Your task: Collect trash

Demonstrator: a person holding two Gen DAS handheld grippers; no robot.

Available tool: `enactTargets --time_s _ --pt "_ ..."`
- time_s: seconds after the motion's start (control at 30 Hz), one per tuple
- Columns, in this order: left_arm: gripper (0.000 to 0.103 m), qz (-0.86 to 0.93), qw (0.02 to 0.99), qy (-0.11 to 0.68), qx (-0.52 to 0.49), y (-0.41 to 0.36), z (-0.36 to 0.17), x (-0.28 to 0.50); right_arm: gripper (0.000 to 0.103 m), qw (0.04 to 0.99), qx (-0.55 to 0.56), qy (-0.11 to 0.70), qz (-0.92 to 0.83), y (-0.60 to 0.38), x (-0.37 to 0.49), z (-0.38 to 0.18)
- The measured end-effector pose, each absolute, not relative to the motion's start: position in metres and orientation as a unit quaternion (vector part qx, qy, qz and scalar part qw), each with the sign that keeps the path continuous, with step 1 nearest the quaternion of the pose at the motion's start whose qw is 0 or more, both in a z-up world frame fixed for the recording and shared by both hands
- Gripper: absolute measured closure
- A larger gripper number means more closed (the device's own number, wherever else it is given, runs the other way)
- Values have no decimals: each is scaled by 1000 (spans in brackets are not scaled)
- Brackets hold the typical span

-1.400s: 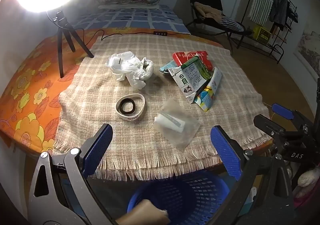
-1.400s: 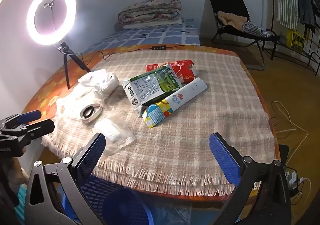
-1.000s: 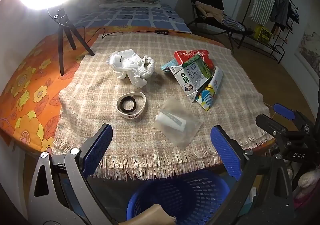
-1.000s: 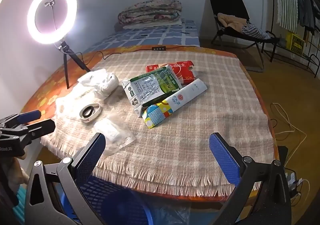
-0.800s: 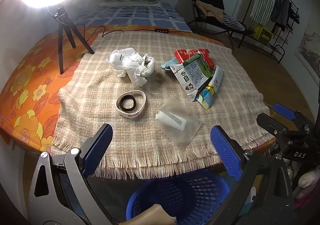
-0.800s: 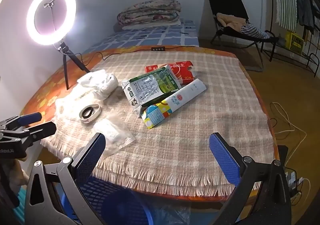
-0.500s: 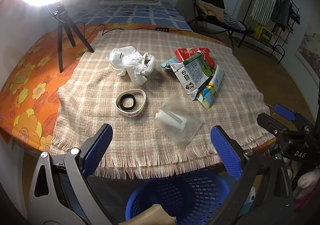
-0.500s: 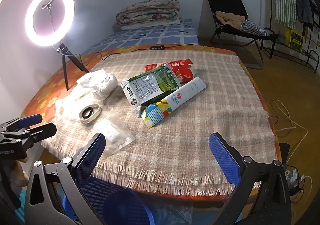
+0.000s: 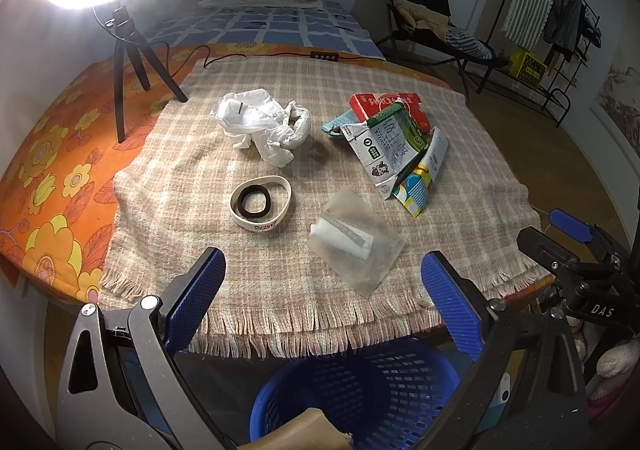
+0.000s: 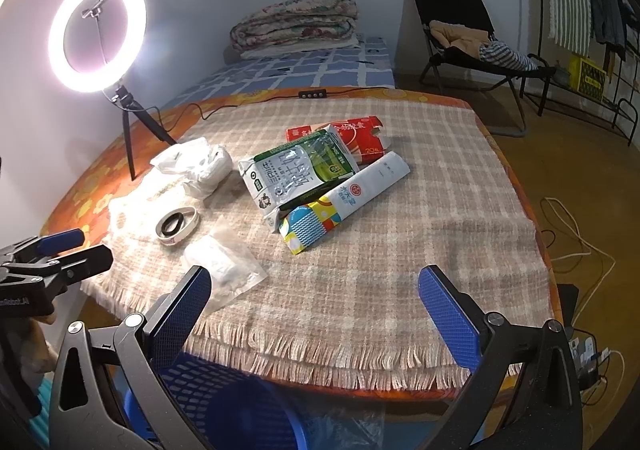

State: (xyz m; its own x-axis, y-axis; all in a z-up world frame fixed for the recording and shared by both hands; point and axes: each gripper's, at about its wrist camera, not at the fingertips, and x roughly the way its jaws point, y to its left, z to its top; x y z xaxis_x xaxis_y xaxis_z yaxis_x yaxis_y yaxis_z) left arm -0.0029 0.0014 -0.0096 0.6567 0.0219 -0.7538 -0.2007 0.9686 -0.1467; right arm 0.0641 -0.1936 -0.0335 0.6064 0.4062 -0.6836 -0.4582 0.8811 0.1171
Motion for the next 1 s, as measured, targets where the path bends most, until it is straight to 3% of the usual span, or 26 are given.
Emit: enactTargets --time_s 1.0 --pt "3 62 901 414 -111 1 -15 -1 0 894 -40 374 243 -193 62 -35"
